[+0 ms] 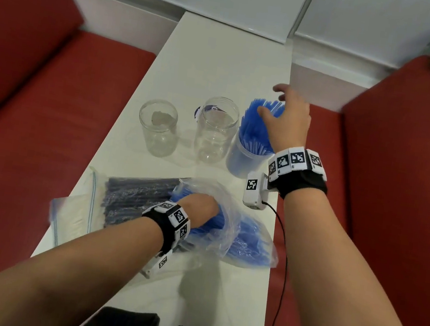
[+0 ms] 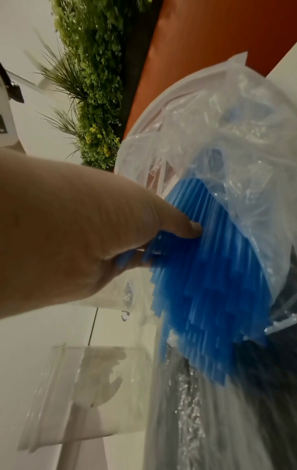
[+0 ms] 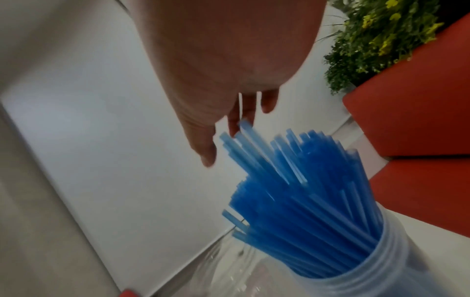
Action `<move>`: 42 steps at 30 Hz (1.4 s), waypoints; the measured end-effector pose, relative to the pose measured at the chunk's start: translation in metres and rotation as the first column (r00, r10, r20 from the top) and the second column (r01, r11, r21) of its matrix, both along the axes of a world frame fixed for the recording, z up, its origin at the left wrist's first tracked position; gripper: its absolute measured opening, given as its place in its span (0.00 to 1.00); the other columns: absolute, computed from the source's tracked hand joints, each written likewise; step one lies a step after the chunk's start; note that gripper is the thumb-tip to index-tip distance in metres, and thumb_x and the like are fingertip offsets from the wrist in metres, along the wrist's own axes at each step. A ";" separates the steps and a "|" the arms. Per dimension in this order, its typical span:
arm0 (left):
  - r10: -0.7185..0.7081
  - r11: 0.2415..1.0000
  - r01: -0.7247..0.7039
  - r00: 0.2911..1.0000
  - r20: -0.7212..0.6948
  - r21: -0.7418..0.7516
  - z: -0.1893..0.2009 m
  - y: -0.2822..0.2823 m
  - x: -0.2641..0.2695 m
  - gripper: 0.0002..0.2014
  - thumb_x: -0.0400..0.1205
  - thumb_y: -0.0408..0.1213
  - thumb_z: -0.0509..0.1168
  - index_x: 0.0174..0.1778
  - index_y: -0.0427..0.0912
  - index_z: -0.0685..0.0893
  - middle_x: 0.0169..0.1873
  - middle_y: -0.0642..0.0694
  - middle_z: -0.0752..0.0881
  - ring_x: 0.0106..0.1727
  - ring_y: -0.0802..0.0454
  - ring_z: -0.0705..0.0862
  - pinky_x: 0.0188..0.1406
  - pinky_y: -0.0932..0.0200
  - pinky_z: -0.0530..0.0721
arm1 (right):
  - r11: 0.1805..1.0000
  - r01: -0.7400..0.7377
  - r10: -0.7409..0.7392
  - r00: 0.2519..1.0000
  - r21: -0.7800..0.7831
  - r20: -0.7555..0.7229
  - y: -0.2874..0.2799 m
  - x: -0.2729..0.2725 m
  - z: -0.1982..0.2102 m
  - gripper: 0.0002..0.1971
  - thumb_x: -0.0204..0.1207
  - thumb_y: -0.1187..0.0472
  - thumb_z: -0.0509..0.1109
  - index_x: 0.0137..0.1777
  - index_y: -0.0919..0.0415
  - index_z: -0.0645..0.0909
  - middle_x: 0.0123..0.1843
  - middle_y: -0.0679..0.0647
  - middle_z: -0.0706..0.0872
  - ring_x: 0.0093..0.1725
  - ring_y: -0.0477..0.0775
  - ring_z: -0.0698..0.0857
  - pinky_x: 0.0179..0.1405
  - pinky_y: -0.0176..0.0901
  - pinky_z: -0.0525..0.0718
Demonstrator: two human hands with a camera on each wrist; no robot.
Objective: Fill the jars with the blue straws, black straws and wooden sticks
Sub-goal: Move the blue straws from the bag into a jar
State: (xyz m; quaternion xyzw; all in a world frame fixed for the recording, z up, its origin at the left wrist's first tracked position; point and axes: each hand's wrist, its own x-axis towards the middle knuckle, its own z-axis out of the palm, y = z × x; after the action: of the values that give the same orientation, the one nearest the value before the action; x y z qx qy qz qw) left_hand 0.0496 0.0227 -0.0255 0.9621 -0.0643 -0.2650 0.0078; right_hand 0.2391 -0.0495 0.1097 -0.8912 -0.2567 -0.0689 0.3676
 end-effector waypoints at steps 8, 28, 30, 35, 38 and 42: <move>0.040 0.989 -0.043 0.999 0.024 0.140 0.010 -0.005 0.002 0.14 0.86 0.25 0.57 0.65 0.36 0.82 0.61 0.41 0.86 0.60 0.42 0.86 0.56 0.50 0.83 | 0.776 -0.060 0.102 0.994 -0.628 0.031 0.007 -0.012 -0.052 0.36 0.89 0.38 0.44 0.90 0.57 0.46 0.92 0.56 0.46 0.90 0.59 0.42 0.87 0.63 0.37; 0.267 0.914 -0.234 0.962 -0.056 0.332 0.130 0.002 0.007 0.13 0.88 0.35 0.56 0.64 0.41 0.83 0.60 0.47 0.85 0.64 0.47 0.83 0.66 0.46 0.81 | 0.798 -0.563 0.398 0.760 -0.215 -0.513 -0.028 -0.123 -0.064 0.28 0.79 0.70 0.66 0.78 0.52 0.77 0.73 0.56 0.85 0.70 0.57 0.82 0.72 0.48 0.78; 0.294 0.897 -0.256 0.954 -0.053 0.362 0.150 -0.001 0.006 0.13 0.87 0.35 0.57 0.62 0.40 0.84 0.56 0.47 0.85 0.63 0.47 0.84 0.66 0.47 0.81 | 0.787 -0.577 0.392 0.740 -0.217 -0.547 -0.026 -0.131 -0.072 0.28 0.76 0.66 0.72 0.77 0.54 0.76 0.69 0.56 0.86 0.66 0.56 0.84 0.65 0.48 0.80; 0.183 0.903 -0.187 0.982 0.045 0.386 0.190 -0.013 0.002 0.08 0.85 0.34 0.61 0.51 0.39 0.85 0.45 0.48 0.85 0.48 0.49 0.86 0.51 0.54 0.84 | 0.923 -0.384 0.312 0.756 -0.003 -0.575 -0.029 -0.145 -0.082 0.05 0.72 0.61 0.75 0.38 0.50 0.85 0.32 0.35 0.87 0.32 0.31 0.80 0.42 0.42 0.78; 0.007 0.955 -0.086 0.964 0.267 0.285 0.222 -0.013 0.002 0.18 0.83 0.48 0.64 0.29 0.44 0.75 0.28 0.51 0.76 0.27 0.54 0.75 0.25 0.60 0.70 | 0.960 -0.194 0.280 0.729 0.203 -0.625 -0.030 -0.153 -0.074 0.16 0.61 0.42 0.73 0.23 0.52 0.79 0.20 0.47 0.84 0.21 0.39 0.79 0.31 0.33 0.77; 0.034 0.998 -0.065 0.784 0.620 0.027 0.244 -0.003 0.007 0.25 0.86 0.60 0.51 0.31 0.48 0.77 0.27 0.53 0.76 0.29 0.53 0.78 0.27 0.58 0.72 | 0.894 -0.150 0.401 0.686 0.422 -0.607 -0.027 -0.159 -0.051 0.20 0.71 0.46 0.77 0.26 0.57 0.75 0.21 0.55 0.79 0.25 0.54 0.77 0.39 0.48 0.81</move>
State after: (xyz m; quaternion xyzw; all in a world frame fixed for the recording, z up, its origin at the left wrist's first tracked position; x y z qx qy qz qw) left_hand 0.0564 0.0194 0.2185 0.9970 -0.0318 0.0637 -0.0291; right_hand 0.0804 -0.0768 0.0583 -0.7265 -0.2215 0.2755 0.5893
